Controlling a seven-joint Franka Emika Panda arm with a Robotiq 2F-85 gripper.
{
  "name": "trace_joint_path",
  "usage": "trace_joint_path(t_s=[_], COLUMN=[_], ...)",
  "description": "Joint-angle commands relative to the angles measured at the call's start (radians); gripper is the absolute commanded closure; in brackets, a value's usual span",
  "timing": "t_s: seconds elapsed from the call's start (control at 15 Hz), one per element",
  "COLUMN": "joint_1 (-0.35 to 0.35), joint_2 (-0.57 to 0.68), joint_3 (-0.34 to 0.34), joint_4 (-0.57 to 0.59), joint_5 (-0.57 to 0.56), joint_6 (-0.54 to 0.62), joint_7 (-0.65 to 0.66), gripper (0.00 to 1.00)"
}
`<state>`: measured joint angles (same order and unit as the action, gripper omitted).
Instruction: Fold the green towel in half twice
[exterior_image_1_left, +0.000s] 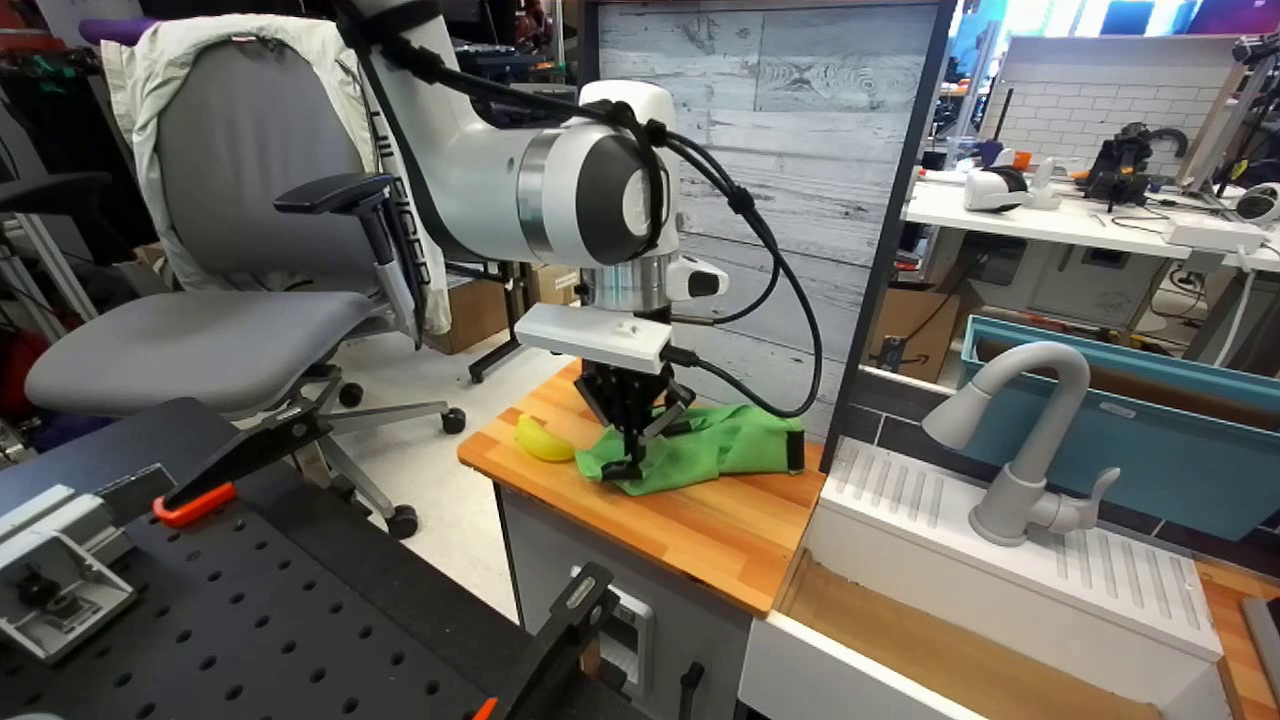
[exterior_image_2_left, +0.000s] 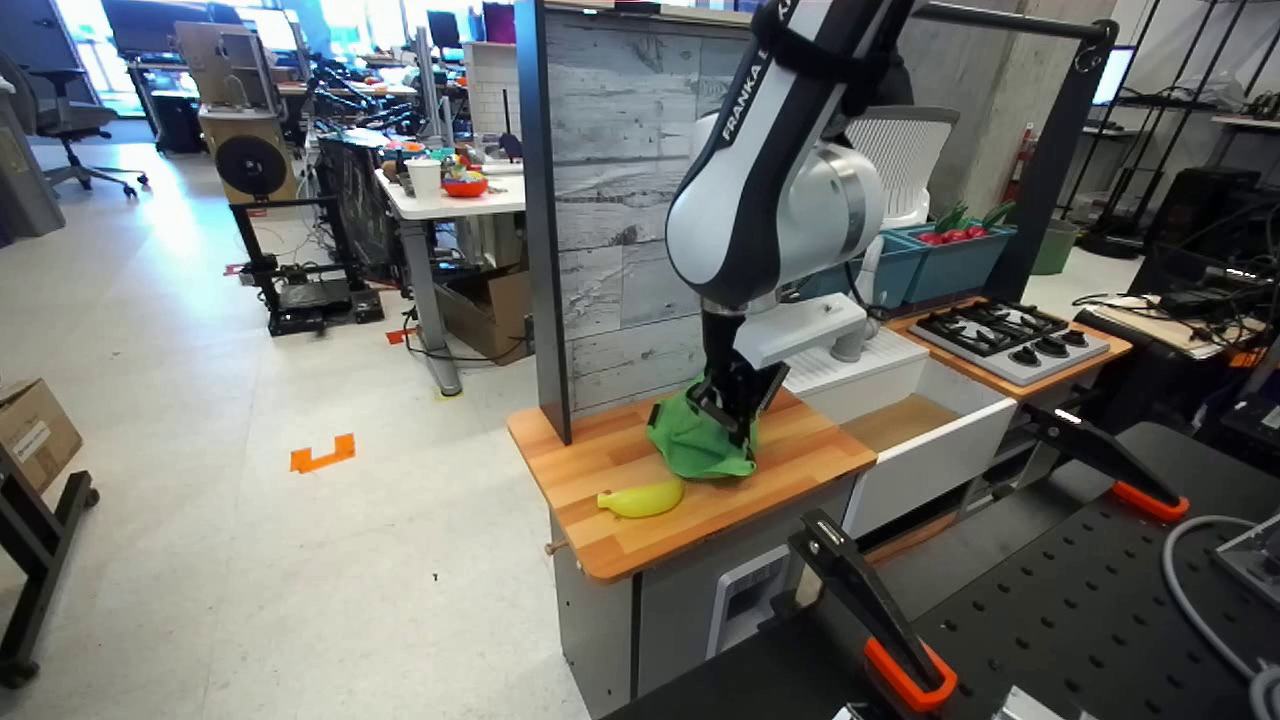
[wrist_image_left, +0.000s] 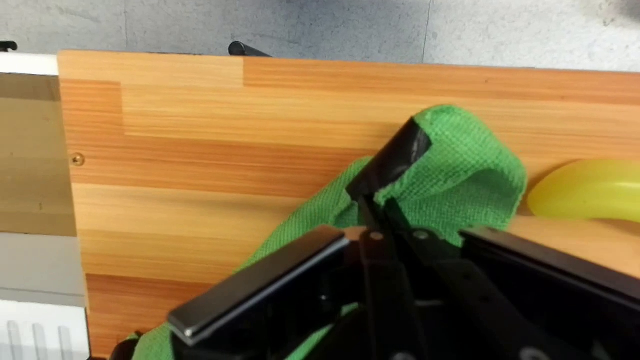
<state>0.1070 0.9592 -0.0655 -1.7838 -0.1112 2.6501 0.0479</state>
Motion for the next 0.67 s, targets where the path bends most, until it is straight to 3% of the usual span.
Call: trace_joint_path(t_s=[0.0, 0.33, 0.6], joint_1=[-0.027, -0.097, -0.137], joint_2=[-0.085, -0.145, -0.144], joint_3=[0.002, 0.011, 0.004], joint_4=[-0.054, -0.032, 0.057], joint_5=[0.023, 0.059, 0.083], joint_6=[-0.018, -0.065, -0.148], joint_7=[0.014, -0.004, 0.005], gripper=[0.99, 0.99, 0.99])
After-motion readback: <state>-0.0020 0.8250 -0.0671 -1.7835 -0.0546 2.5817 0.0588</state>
